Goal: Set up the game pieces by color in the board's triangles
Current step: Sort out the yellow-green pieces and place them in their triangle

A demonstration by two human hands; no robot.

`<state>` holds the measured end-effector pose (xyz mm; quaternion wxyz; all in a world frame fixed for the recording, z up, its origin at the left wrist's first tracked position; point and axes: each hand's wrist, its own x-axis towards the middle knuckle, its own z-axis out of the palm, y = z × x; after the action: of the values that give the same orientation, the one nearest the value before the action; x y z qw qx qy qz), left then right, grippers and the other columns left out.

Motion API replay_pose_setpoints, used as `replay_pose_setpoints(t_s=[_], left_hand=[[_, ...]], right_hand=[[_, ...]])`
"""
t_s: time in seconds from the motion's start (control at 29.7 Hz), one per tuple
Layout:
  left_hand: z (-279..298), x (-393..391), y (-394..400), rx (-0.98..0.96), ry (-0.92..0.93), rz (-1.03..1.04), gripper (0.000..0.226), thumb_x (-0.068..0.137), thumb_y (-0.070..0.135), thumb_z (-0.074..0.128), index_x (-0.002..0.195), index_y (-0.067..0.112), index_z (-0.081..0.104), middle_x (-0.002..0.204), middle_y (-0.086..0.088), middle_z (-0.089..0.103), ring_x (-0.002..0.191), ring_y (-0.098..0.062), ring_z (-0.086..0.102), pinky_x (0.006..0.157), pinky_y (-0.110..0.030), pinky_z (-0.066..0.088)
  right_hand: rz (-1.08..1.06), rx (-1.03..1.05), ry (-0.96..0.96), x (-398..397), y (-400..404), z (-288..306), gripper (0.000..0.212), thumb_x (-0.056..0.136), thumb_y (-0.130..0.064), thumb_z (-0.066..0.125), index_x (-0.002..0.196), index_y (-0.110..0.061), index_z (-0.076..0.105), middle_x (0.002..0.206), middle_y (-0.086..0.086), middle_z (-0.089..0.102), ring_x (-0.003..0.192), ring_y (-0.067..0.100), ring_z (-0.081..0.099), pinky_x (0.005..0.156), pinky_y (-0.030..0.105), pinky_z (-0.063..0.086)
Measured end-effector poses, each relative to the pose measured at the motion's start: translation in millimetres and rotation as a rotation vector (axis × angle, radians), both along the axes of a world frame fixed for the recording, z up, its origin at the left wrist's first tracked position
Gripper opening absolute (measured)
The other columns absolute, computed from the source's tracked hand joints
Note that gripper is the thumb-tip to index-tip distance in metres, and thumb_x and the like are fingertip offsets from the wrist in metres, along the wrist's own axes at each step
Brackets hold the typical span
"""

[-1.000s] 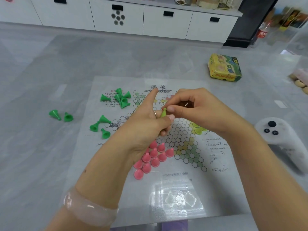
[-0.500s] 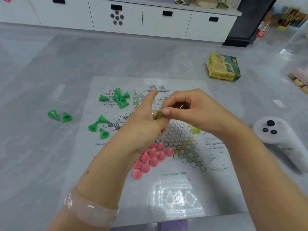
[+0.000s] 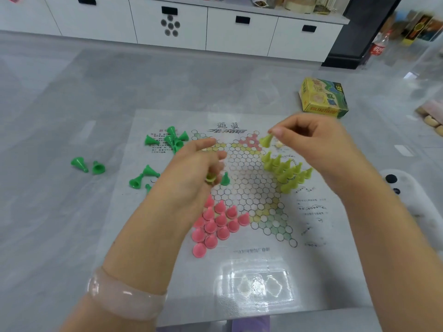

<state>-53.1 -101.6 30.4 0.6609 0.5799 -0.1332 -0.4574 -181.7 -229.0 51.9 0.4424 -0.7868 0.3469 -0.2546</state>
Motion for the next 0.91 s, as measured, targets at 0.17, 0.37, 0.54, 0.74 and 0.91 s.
replay_pose_setpoints(t_s=[0.17,0.37,0.54,0.74,0.91], left_hand=[[-1.0,11.5,-0.2,-0.126,0.368,0.271,0.042,0.077,-0.023,0.023,0.089,0.006,0.051,0.089,-0.013,0.05,0.071,-0.014,0.05,0.061,-0.019,0.045],[-0.8,13.9,2.8,-0.204,0.525,0.383,0.023,0.09,-0.012,0.035,0.093,0.001,0.053,0.098,-0.019,0.054,0.09,-0.024,0.059,0.074,-0.031,0.056],[2.0,13.5,5.2,-0.266,0.635,0.373,0.017,0.094,-0.003,0.036,0.092,-0.002,0.053,0.092,-0.021,0.056,0.085,-0.024,0.061,0.065,-0.034,0.059],[1.8,15.0,5.6,-0.223,0.616,0.358,0.016,0.091,-0.002,0.041,0.095,-0.004,0.056,0.089,-0.017,0.053,0.083,-0.023,0.06,0.076,-0.035,0.056],[2.6,14.6,6.2,-0.222,0.596,0.334,0.019,0.09,-0.002,0.041,0.1,-0.005,0.056,0.092,-0.017,0.053,0.09,-0.025,0.06,0.081,-0.035,0.054]], right_hand=[[-0.055,-0.052,0.236,-11.8,-11.7,-12.7,0.01,0.084,-0.024,0.063,0.078,-0.023,0.07,0.075,-0.002,0.065,0.065,0.007,0.051,0.058,0.019,0.042],[0.069,-0.199,0.438,-10.9,-11.9,-23.8,0.006,0.083,-0.024,0.064,0.081,-0.025,0.069,0.08,-0.012,0.055,0.057,-0.013,0.043,0.056,0.01,0.031],[0.068,-0.265,0.507,-11.6,-13.6,-26.9,0.006,0.084,-0.025,0.063,0.084,-0.025,0.069,0.079,-0.012,0.051,0.064,0.0,0.042,0.055,0.006,0.032],[0.065,-0.269,0.512,-11.8,-15.6,-29.4,0.007,0.084,-0.024,0.063,0.085,-0.023,0.07,0.081,-0.01,0.051,0.067,0.002,0.043,0.058,0.014,0.029],[0.061,-0.266,0.499,-11.0,-16.5,-31.5,0.006,0.084,-0.024,0.063,0.085,-0.023,0.07,0.085,-0.005,0.054,0.066,0.003,0.043,0.058,0.015,0.03]])
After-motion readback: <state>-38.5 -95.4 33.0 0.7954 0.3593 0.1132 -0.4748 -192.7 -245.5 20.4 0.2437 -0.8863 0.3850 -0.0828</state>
